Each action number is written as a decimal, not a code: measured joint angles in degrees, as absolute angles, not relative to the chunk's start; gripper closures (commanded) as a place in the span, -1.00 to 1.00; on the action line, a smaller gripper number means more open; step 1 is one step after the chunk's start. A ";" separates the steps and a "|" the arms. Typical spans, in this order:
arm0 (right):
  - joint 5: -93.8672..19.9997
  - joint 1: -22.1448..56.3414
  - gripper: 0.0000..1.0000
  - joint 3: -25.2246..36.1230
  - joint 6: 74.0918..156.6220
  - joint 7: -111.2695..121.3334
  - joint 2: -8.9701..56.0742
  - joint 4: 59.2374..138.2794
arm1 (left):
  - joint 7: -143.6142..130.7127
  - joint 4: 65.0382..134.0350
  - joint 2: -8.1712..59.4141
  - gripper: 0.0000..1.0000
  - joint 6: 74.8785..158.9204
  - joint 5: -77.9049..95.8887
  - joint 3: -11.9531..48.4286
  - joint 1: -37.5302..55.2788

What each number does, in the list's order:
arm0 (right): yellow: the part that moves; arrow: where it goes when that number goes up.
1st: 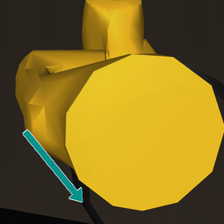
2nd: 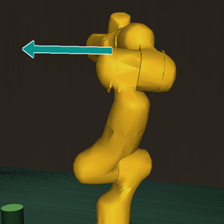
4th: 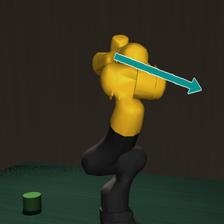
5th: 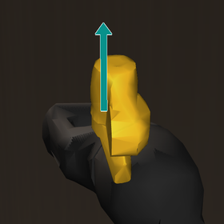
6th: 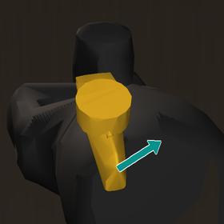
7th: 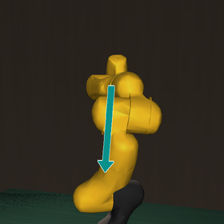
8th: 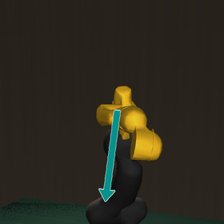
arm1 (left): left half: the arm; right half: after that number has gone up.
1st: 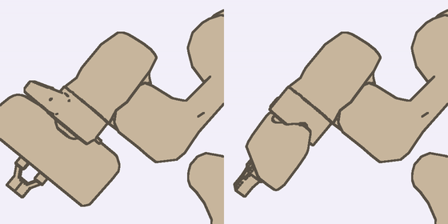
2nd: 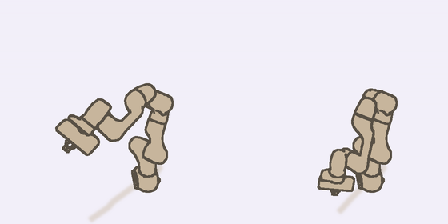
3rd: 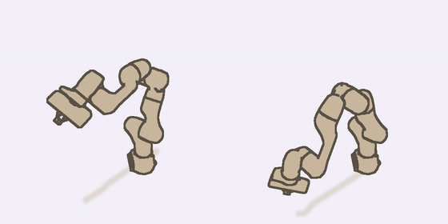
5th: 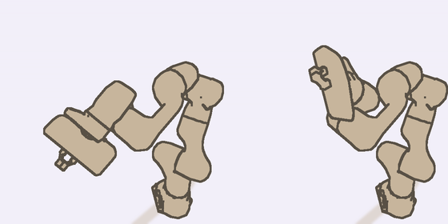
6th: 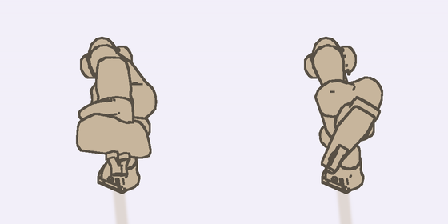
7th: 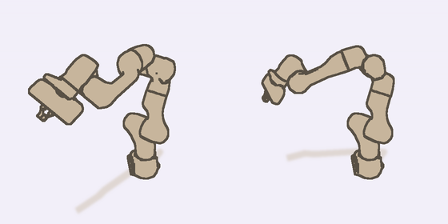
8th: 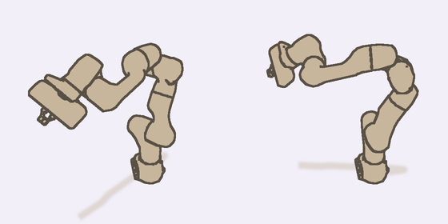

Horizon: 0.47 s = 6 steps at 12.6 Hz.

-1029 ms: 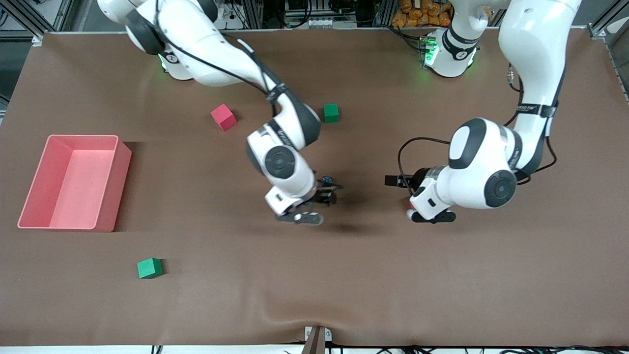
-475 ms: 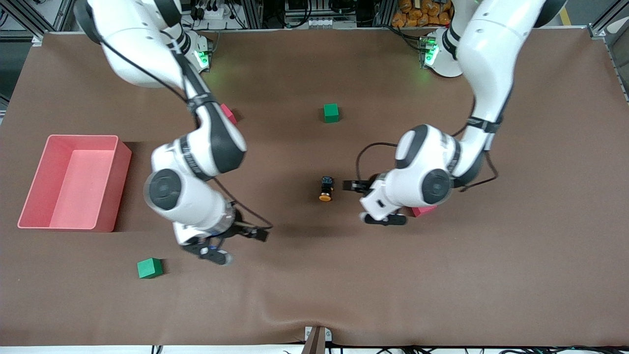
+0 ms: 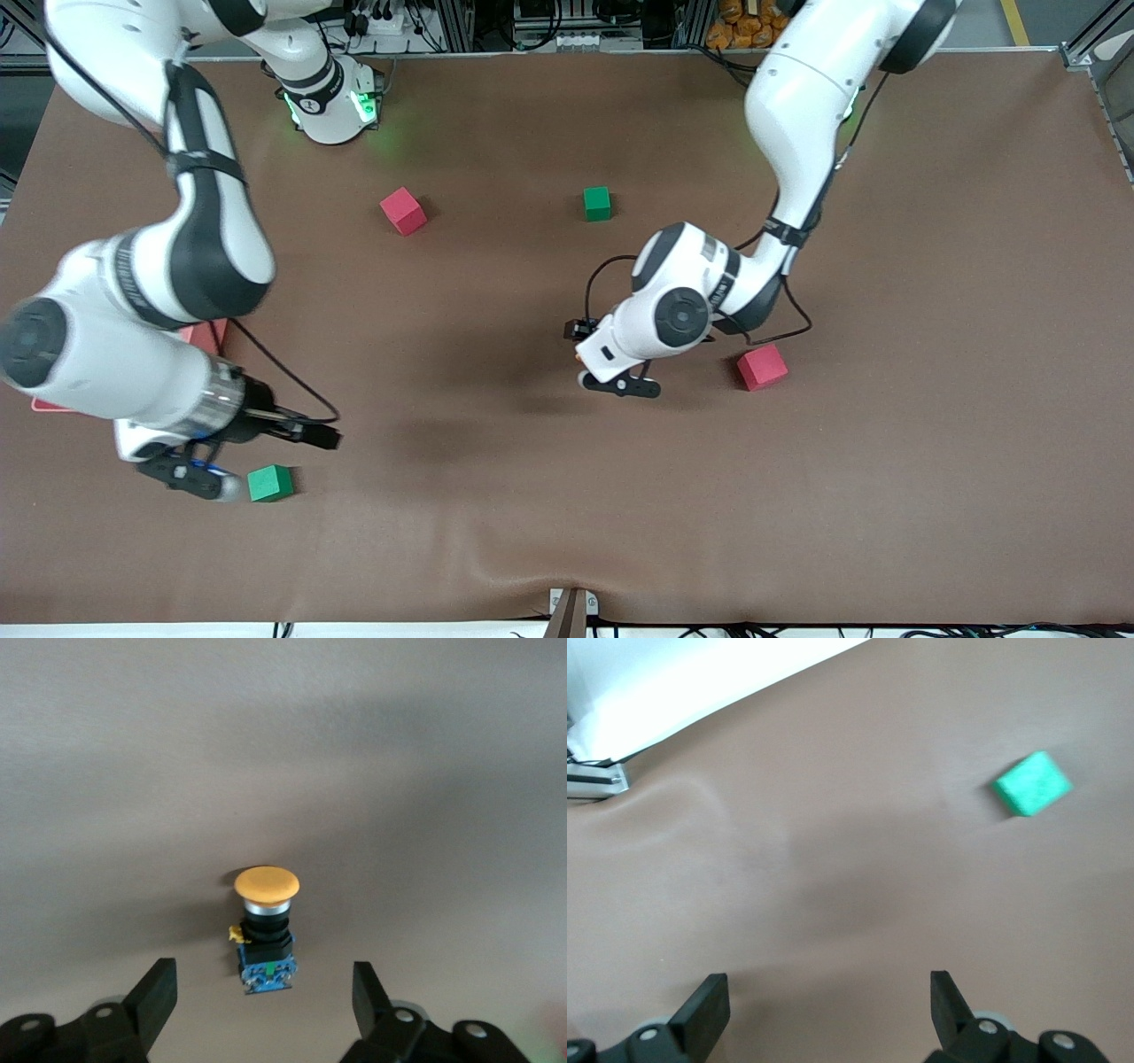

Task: Place and upright button with both arms
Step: 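Set the button upright on the table and open the right gripper, then grasp the button base with the left gripper while the right gripper retracts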

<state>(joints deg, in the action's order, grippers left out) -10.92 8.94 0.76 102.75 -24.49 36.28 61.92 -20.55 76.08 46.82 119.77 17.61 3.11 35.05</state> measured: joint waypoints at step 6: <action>-3.32 7.85 -1.00 0.60 93.12 -22.20 22.25 65.81 | -20.60 74.64 49.69 -0.65 119.24 17.61 1.69 38.22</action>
